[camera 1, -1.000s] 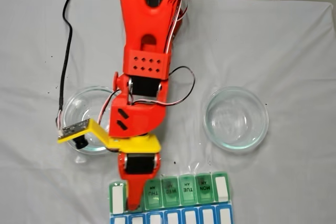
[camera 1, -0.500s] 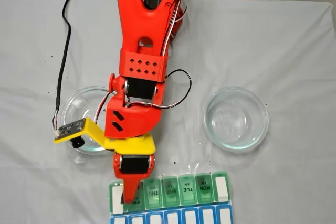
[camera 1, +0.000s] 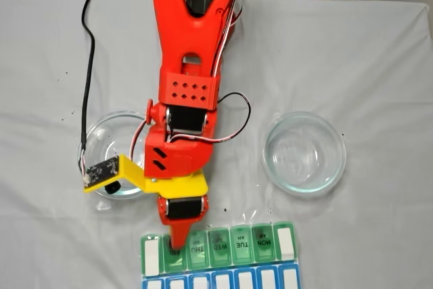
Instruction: Sort medicines into box.
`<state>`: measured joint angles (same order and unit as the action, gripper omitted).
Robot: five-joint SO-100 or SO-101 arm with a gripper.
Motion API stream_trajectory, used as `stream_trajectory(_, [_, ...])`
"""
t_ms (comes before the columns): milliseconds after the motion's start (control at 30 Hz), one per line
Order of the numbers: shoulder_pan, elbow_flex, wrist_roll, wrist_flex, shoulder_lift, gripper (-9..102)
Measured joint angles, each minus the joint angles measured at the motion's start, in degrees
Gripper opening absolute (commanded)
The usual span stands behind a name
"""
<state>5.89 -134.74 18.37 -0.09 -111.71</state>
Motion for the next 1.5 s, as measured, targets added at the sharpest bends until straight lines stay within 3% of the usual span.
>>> stream_trajectory(267, [0.0, 3.6, -0.7, 2.5, 3.7, 0])
stream_trajectory(733, [-1.0, 5.1, 5.4, 13.7, 4.7, 0])
stream_trajectory(1500, [1.1, 12.0, 0.3, 32.7, 8.7, 0])
